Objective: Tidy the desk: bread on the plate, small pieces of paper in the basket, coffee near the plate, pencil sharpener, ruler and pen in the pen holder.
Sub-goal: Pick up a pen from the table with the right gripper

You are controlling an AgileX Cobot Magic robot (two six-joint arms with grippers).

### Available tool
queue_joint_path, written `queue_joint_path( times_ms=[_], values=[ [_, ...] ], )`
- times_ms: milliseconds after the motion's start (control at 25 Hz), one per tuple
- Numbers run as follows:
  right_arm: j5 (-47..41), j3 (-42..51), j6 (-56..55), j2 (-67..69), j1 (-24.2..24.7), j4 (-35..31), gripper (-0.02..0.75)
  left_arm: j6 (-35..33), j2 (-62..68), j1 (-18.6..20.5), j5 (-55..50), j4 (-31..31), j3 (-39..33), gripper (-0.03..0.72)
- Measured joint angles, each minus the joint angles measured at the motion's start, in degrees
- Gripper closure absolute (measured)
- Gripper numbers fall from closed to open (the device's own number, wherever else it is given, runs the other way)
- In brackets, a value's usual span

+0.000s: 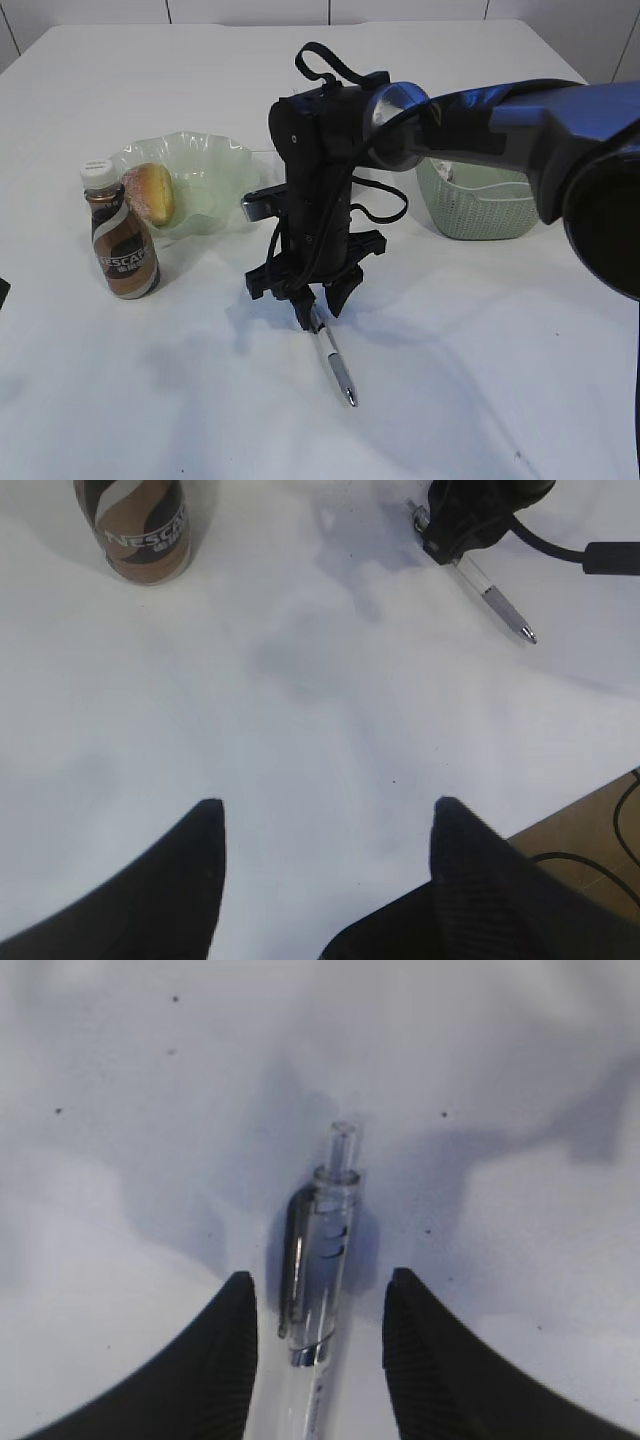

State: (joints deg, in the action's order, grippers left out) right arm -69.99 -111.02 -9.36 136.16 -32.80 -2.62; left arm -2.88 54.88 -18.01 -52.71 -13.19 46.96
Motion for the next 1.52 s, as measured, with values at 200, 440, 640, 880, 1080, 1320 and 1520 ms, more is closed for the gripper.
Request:
queue_joint_path(
  times_ms=[200,440,640,880,1080,1320,1520],
  values=[
    [0.0,0.0,-0.7,0.0,0.0,0.2,0.396,0.0,0.0,0.0,0.0,0.2,0.0,0.232],
    [0.0,0.0,-1.0,0.0,0.0,0.3,0.396,0.0,0.0,0.0,0.0,0.3,0.0,0.232],
    [0.0,0.0,-1.3,0.0,0.0,0.3,0.396,0.0,0.0,0.0,0.0,0.5,0.0,0.232],
    [0.4,0.0,-1.5,0.0,0.0,0.0,0.396,0.0,0.0,0.0,0.0,0.5,0.0,0.232],
    [1.6,0.0,-1.6,0.0,0.0,-0.1,0.397,0.0,0.0,0.0,0.0,0.5,0.0,0.232],
    [2.9,0.0,-1.6,0.0,0.0,-0.5,0.397,0.0,0.0,0.0,0.0,0.5,0.0,0.232],
    [3.4,0.0,-1.6,0.0,0.0,-0.5,0.397,0.0,0.0,0.0,0.0,0.5,0.0,0.232]
  ],
)
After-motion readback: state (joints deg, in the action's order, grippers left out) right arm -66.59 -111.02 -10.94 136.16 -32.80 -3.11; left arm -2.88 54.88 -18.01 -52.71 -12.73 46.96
